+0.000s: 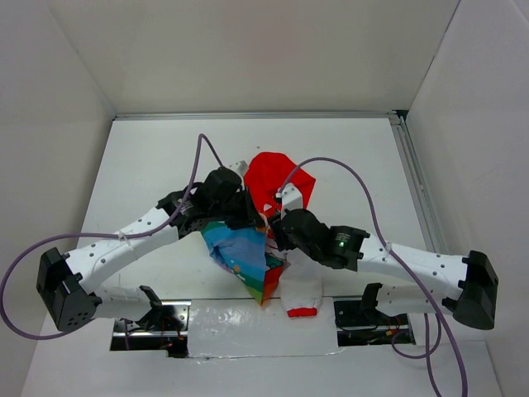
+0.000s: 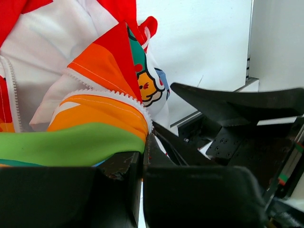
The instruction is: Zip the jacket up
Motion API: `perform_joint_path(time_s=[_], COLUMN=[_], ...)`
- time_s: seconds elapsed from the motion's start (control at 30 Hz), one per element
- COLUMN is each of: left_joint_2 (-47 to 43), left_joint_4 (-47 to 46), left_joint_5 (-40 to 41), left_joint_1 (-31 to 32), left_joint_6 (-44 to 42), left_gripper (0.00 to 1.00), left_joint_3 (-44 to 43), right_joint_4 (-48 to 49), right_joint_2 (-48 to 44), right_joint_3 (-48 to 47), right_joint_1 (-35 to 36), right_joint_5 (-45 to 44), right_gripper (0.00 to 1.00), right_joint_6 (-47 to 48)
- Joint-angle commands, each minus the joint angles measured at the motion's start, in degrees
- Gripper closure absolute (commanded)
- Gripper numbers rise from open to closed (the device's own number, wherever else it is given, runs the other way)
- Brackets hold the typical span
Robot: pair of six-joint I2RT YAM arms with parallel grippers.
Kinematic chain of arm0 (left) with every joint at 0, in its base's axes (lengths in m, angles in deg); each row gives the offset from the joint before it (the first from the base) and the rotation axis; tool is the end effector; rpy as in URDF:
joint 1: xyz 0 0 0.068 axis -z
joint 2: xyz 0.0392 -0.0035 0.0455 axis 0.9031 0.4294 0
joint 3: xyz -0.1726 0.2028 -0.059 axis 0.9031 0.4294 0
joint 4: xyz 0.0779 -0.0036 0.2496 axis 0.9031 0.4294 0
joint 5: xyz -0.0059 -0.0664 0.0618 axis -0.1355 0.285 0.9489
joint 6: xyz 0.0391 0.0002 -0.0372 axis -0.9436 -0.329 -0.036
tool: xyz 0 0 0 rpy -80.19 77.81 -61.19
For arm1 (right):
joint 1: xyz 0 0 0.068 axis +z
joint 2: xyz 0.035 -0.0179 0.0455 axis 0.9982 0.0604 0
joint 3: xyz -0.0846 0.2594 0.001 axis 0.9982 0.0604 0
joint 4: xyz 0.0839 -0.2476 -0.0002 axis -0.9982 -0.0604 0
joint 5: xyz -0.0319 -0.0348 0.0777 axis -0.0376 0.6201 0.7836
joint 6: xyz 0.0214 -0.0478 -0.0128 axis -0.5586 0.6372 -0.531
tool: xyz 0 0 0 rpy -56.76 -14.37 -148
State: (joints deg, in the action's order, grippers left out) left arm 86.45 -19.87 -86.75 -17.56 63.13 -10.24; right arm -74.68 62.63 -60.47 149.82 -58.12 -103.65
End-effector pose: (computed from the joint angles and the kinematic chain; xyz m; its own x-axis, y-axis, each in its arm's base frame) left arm 0.1914 -0.2081 0.3231 -0.8665 -0.2964 -0.4015 0.0650 0.7306 -0.6797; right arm 0.1198 0.2021 0.2730 -0.4719 -0.2917 -0.8320 -0.5122 0.8588 -0.0106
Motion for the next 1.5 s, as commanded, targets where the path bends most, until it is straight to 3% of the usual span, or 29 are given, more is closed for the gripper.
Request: perform_joint_path(time_s=[0.0,0.37,0.7,1.03,1.17,1.2,1.23,1.47], left_joint_2=[-2.3,-2.5,-3.5,-3.8,-4.2,-4.1,-4.0,-3.0], left_joint_4=[-4.3,-6.8,-7.8,-9.0,-9.5,-9.2,-9.1,-8.6], left_joint_5=[-1.8,-3.3,-3.0,-4.4,-4.3,-4.1,-4.2,-3.0], left_joint_1=[-0.2,-0.2,-0.2,-0.2,-0.2,-0.2,-0.2,-0.2], left_joint_6=[-2.3,-3.5,-4.1,-5.2,-6.1,-6.1,-6.8,-8.5], left_gripper=[1.0,1.0,1.0,1.0,1.0,1.0,1.0,1.0], left_joint_3=[1.5,1.7,2.4,3.3,3.7,3.6,3.6,3.6], right_joint_4=[4.9,12.4,12.3,15.0,15.5,15.5,15.2,12.4], right_joint_2=[-1.1,-2.2,-4.7,-3.4,-3.6,-3.9,-4.0,-5.5], right_joint_3=[-2.3,1.3,4.2,3.5,3.5,3.5,3.4,2.8], right_joint_1=[-1.3,-2.0,-2.0,-2.6,-3.1,-3.3,-3.3,-3.5], right_joint_5=[-1.5,12.0,11.7,12.6,12.8,12.4,12.2,13.4], right_gripper=[0.42,0.36,0.33,0.62,0.81,0.96,1.0,1.0], right_joint_6=[0.3,6.6,6.1,7.3,7.3,7.0,6.9,7.7])
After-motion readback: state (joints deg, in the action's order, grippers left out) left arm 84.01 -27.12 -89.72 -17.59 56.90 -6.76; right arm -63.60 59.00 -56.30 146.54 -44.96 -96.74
